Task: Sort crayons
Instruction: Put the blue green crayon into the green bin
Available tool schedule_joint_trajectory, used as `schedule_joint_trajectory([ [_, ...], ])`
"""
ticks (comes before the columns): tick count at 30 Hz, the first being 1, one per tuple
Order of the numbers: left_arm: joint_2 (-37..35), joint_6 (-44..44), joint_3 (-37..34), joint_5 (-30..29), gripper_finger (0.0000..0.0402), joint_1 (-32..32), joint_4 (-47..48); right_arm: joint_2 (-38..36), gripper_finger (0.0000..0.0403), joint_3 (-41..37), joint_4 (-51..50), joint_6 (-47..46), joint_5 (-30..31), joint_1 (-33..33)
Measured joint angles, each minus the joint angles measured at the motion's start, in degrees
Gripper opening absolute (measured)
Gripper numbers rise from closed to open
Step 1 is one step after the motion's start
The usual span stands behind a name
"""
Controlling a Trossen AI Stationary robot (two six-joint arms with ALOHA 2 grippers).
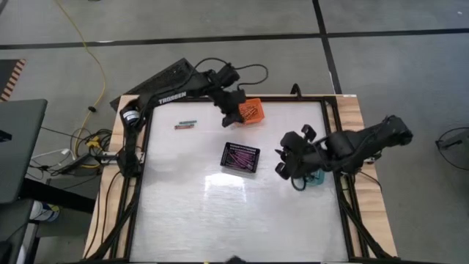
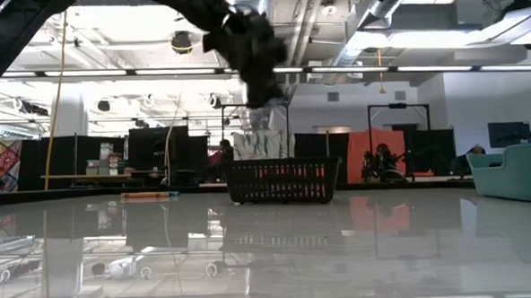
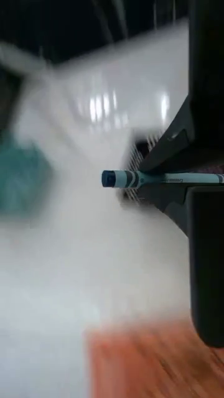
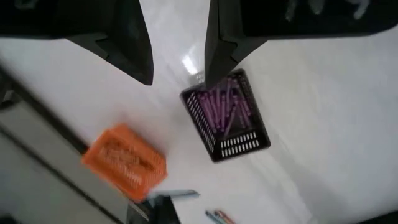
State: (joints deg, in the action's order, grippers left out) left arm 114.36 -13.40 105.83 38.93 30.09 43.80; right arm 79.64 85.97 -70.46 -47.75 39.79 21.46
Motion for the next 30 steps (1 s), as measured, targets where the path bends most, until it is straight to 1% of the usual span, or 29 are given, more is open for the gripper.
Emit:
schedule_joint_trajectory([
  [2,-0.74,0.95,0.94,6.13,0.0000,-1.74,-1.27,-0.55,0.0137,-3.42,2.61,-3.34,1.46,1.03],
  [4,-1.97,1.08,1.55,9.75,0.0000,-3.75,-3.45,-1.38,0.0137,-7.02,8.39,-4.17,2.14,1.20],
  [8,-5.77,0.29,1.56,12.58,0.0000,-6.85,-5.55,-2.54,0.0137,-12.70,20.65,-1.52,2.30,0.51],
  [10,-7.88,-0.13,1.57,13.76,0.0000,-7.68,-5.93,-2.83,0.0137,-14.30,24.82,0.72,2.45,-0.15],
  [16,-13.24,0.94,1.59,14.99,0.0000,-9.69,-11.98,-3.15,0.0137,-16.35,36.43,11.25,2.41,-3.45],
  [19,-14.84,1.17,1.59,16.31,0.0000,-10.24,-13.34,-3.19,0.0137,-16.39,43.70,18.79,2.03,-5.07],
  [23,-15.49,1.25,1.59,16.15,0.0000,-10.61,-13.37,-3.21,0.0137,-16.39,56.24,30.19,-2.35,-6.91],
  [28,-15.94,1.75,1.59,15.89,0.0000,-10.60,-13.31,-3.21,0.0137,-16.39,62.78,35.77,-5.05,-8.81],
  [30,-16.22,1.67,1.59,15.90,0.0000,-10.68,-13.87,-3.21,0.0137,-16.39,65.35,37.82,-7.71,-9.37],
])
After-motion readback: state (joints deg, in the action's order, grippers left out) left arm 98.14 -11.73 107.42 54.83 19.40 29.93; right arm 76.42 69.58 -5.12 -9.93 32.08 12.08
